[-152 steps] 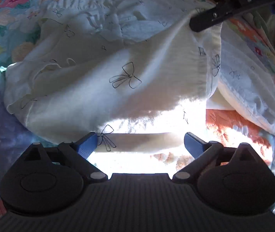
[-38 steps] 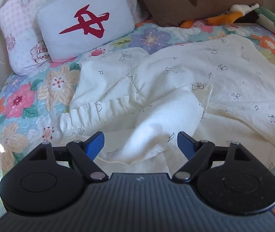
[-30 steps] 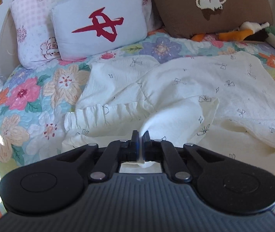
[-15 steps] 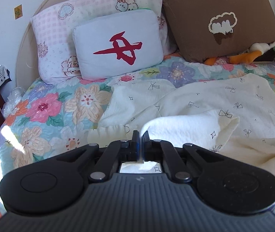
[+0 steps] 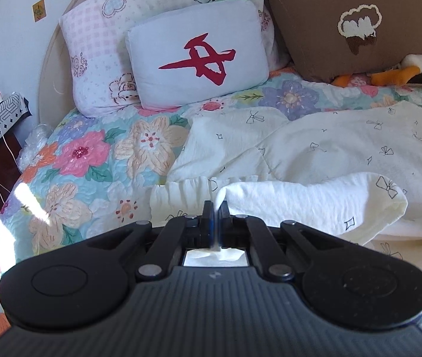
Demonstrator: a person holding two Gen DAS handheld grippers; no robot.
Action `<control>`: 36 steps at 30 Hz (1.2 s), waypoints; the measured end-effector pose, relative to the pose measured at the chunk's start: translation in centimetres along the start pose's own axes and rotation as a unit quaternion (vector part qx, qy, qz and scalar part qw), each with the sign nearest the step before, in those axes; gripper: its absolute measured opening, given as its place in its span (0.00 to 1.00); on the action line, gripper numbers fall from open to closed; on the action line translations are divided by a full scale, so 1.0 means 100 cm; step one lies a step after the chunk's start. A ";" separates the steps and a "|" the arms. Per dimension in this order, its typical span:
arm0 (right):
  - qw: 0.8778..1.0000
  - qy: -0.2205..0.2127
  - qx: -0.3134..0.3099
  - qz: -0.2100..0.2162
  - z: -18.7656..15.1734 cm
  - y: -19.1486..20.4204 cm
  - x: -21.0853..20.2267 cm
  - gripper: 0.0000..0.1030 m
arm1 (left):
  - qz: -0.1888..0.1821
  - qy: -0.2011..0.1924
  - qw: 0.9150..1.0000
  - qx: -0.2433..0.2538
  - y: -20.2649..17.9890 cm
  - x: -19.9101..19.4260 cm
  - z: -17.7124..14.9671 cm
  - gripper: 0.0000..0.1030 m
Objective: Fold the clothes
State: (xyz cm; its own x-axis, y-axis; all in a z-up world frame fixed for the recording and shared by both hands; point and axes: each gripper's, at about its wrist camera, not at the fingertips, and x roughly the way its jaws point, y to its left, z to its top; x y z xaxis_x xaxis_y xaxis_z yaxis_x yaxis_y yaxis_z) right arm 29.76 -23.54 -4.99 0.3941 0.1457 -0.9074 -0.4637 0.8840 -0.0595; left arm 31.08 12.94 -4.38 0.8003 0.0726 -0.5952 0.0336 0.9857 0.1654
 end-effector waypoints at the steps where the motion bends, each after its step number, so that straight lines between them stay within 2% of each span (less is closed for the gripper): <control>1: 1.000 -0.017 0.000 -0.006 0.004 -0.002 -0.006 0.02 | 0.000 -0.005 1.000 0.000 0.000 -0.001 0.003 0.02; 7: 0.987 -0.141 -0.040 -0.067 0.066 -0.026 -0.040 0.02 | 0.015 -0.061 0.998 -0.007 0.001 0.000 0.049 0.02; 13: 0.977 -0.179 -0.042 -0.106 0.141 -0.052 -0.020 0.00 | 0.030 -0.098 0.994 -0.032 0.002 0.024 0.095 0.02; 15: 0.982 -0.172 -0.013 -0.081 0.156 -0.063 -0.009 0.00 | 0.032 -0.096 0.994 -0.038 0.001 0.035 0.102 0.02; 18: 0.989 -0.140 0.044 -0.008 0.151 -0.067 0.006 0.04 | 0.039 -0.091 0.994 -0.034 -0.001 0.049 0.102 0.02; 20: 0.992 -0.119 0.049 0.014 0.132 -0.056 0.012 0.10 | 0.045 -0.089 0.995 -0.023 -0.003 0.056 0.098 0.02; 23: 0.994 -0.093 0.033 0.049 0.099 -0.038 0.015 0.34 | 0.050 -0.085 0.995 -0.010 -0.003 0.063 0.093 0.02; 25: 0.995 -0.082 0.002 0.062 0.080 -0.027 0.014 0.57 | 0.051 -0.082 0.995 -0.003 -0.003 0.065 0.090 0.02; 30: 0.996 -0.064 -0.052 0.045 0.053 -0.005 0.027 0.61 | 0.053 -0.067 0.996 0.005 -0.002 0.070 0.081 0.02; 33: 0.997 -0.040 -0.047 0.045 0.052 -0.004 0.057 0.60 | 0.059 -0.061 0.996 0.013 -0.002 0.072 0.076 0.02; 34: 0.997 -0.038 -0.044 0.052 0.051 -0.006 0.066 0.51 | 0.060 -0.059 0.996 0.015 -0.002 0.072 0.075 0.02; 35: 0.997 -0.042 -0.044 0.054 0.051 -0.007 0.072 0.37 | 0.061 -0.057 0.996 0.018 -0.003 0.072 0.073 0.02; 36: 0.997 -0.050 -0.045 0.048 0.051 -0.009 0.075 0.08 | 0.061 -0.055 0.996 0.022 -0.003 0.073 0.072 0.02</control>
State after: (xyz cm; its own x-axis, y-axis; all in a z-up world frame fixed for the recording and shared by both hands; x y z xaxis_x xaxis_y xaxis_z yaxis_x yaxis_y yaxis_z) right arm 37.17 -21.00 -9.66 0.4200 0.2747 -0.8649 -0.5700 0.8215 -0.0159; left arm 41.24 12.04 -3.11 0.8606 0.1723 -0.4793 -0.0444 0.9628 0.2664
